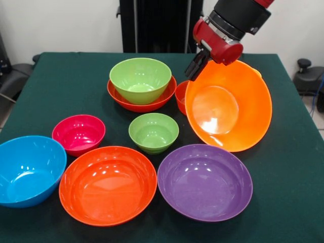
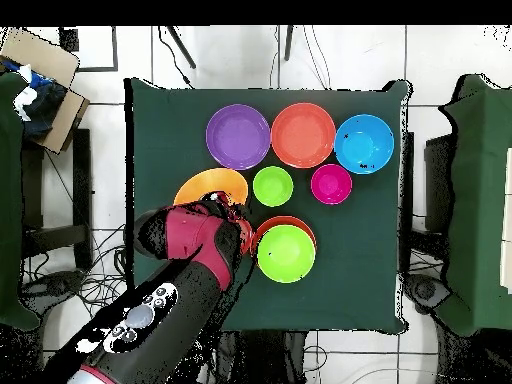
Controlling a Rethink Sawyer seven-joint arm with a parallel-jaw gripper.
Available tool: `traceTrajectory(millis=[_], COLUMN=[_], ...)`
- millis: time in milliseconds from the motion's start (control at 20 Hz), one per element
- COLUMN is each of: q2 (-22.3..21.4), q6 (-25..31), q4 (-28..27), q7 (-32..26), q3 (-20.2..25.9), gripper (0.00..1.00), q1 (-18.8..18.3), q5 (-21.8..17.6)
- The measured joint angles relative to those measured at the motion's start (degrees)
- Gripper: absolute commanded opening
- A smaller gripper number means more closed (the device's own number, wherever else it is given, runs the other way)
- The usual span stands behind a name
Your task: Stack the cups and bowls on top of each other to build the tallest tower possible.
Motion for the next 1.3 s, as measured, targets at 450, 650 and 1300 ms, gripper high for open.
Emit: traceTrajectory(millis=[450, 650, 1300], q2=[-0.05, -0.84, -14.35], q6=[0.01, 0.04, 12.98], q4=[0.02, 0.17, 3.2], q7=[0.0, 0.0, 0.0], q3=[0.01, 0.02, 0.12], gripper=[0.0, 0.0, 0.0], q1=[0.0, 0.01, -0.09], q5=[-0.01, -0.01, -0.05])
